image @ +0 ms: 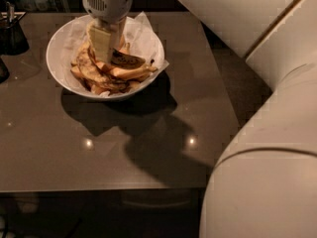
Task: Pick banana from white bowl
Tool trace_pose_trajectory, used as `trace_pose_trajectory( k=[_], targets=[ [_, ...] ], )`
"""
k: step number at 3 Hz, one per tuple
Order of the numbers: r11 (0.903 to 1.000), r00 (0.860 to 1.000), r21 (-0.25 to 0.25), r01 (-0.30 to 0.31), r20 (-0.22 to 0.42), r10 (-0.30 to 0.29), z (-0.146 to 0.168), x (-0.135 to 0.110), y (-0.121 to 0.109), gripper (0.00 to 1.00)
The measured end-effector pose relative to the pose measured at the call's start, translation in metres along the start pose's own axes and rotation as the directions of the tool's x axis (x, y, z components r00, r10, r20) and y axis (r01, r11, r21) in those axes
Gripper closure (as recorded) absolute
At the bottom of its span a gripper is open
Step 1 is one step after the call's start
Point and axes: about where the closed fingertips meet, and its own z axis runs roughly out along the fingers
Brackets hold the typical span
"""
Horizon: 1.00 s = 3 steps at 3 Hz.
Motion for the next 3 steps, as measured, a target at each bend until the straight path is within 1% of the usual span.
trace_pose_trajectory(
  k=[1, 2, 3],
  targets=[
    [0.9981, 0.998, 0.003, 0.061, 0.005, -0.061, -0.0240, -0.0211, 0.0230, 1.00],
    [0.9978, 0.998, 0.001, 0.066, 0.004, -0.066, -0.0237, -0.0233, 0.0249, 1.00],
    [0.9965, 0.997, -0.008, 0.083, 0.009, -0.083, -0.0159, -0.0256, 0.0318, 1.00]
  ],
)
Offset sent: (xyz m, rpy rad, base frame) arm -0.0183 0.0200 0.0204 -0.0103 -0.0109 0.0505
